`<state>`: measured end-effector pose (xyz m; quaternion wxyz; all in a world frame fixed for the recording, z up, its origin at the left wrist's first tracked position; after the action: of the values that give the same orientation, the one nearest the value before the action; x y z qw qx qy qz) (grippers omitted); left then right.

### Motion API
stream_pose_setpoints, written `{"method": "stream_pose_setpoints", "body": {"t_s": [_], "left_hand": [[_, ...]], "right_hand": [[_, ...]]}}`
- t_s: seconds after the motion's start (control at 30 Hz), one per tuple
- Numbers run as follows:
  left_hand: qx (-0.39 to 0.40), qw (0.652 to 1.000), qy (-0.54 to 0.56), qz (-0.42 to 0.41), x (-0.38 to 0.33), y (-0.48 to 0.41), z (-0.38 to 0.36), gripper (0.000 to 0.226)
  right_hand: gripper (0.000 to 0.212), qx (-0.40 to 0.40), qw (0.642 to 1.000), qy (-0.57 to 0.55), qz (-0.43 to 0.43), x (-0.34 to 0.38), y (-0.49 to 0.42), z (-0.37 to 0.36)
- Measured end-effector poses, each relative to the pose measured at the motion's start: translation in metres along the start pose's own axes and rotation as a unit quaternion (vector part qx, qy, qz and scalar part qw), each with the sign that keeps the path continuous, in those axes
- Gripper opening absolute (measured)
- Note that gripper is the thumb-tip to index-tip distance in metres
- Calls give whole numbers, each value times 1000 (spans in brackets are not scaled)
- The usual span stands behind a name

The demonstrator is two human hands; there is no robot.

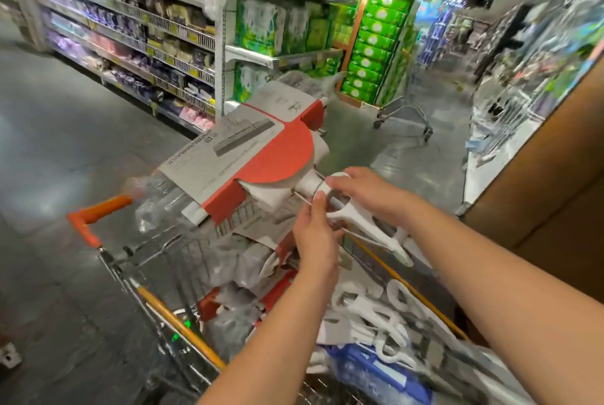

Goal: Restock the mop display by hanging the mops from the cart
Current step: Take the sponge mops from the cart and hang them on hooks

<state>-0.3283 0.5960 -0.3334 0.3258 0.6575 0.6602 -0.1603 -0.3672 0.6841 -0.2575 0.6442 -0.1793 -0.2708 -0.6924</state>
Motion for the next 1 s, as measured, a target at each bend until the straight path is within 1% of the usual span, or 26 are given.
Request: {"method": "stream_pose_setpoints", "body": {"t_s": [0.13, 0.2, 0.33, 0.47, 0.53, 0.57, 0.67, 0.7, 0.83, 1.0], "left_hand": [[46, 999, 15, 13, -34, -25, -14, 21], [68, 998, 4, 10, -48, -38, -18, 21], [121, 992, -23, -5, -71, -58, -27, 24], [186, 981, -51, -4, -83, -63, -42, 25], [198, 978, -62, -4, -84, -62, -48, 21], [205, 976, -70, -4, -83, -60, -51, 21], [234, 968, -80, 35, -70, -47, -63, 22], [246, 965, -79, 55, -64, -39, -67, 22], [286, 950, -68, 108, -40, -2, -86, 22], [347, 921, -63, 165, -12, 67, -109, 26]], "right_hand": [[29, -48, 999, -8, -19, 29, -10, 15], [25, -80, 996, -21, -22, 40, -16, 18], [27, -147, 987, -55, -36, 50, -25, 23], [36, -198, 978, -22, -62, 55, -19, 32], [34, -209, 975, -40, -59, 56, -11, 36], [28, -218, 972, -56, -61, 54, -6, 38], [12, -241, 960, -111, -93, 40, 17, 47], [11, -252, 954, -120, -109, 34, 26, 51], [25, -303, 929, -144, -154, 9, 71, 68], [23, -381, 890, -181, -174, -16, 153, 89]]}}
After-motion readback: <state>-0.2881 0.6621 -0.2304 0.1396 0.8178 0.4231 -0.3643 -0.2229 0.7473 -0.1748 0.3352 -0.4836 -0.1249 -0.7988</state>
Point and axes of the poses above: each hand's wrist, its own y-axis away from the middle knuckle, its own z-axis out of the back of the hand, x = y × z, the point moved 9 cm from there along -y, towards the middle knuckle, and after that the axes turned 12 degrees about y, right-handed, at the moved point
